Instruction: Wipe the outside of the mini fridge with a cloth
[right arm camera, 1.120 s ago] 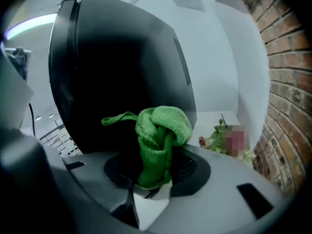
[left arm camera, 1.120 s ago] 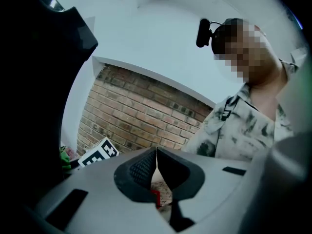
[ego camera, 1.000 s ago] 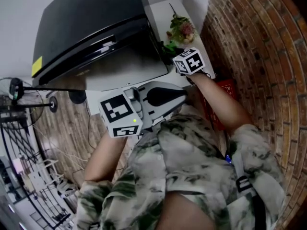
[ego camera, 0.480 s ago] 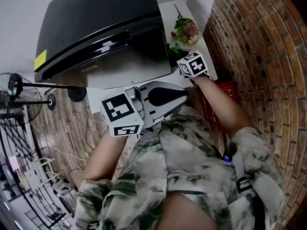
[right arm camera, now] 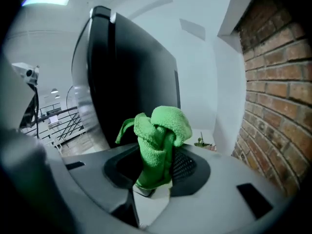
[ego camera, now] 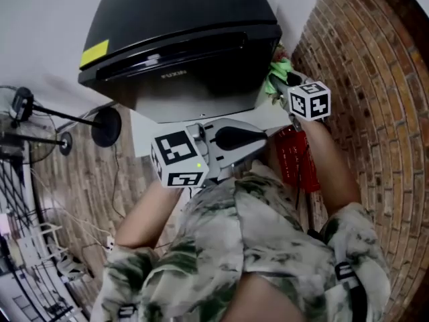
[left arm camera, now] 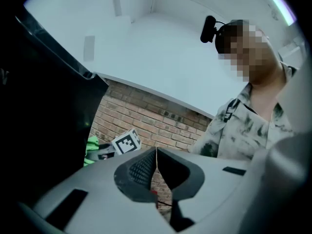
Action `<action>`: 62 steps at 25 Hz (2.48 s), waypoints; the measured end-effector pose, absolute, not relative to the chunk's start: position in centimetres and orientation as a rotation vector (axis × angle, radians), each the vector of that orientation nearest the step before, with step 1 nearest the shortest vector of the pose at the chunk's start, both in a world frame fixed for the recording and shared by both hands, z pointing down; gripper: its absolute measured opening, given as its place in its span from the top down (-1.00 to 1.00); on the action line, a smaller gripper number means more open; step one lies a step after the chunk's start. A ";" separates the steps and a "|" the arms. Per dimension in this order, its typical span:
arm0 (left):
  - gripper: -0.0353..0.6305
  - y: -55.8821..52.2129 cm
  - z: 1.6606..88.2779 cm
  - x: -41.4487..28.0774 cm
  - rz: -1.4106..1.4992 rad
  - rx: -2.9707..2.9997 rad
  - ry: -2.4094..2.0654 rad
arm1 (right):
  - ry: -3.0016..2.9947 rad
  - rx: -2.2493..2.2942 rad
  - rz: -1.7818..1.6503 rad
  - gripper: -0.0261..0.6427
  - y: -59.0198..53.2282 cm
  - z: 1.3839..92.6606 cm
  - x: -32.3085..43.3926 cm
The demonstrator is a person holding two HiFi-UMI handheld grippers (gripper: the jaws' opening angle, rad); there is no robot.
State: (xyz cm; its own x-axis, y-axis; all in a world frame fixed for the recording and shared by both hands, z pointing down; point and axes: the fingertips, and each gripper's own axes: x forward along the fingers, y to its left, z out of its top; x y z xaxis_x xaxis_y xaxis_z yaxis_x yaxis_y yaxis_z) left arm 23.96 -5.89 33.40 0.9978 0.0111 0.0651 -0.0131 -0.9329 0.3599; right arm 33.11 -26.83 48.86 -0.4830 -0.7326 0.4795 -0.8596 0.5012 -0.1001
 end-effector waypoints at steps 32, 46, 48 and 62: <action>0.81 1.2 34.0 9.5 0.032 2.749 -0.303 | -2.712 0.878 0.178 0.47 -11.6 34.9 9.1; 0.81 2.1 34.0 1.0 -0.003 2.775 -0.285 | -2.740 0.805 0.120 0.47 -11.0 35.6 -1.7; 0.81 2.0 33.9 -1.6 0.017 2.787 -0.230 | -2.731 0.862 0.139 0.47 -11.2 35.5 -3.8; 0.81 2.9 33.0 -19.3 0.057 2.809 0.037 | -2.643 1.238 0.189 0.47 -13.5 35.7 -20.1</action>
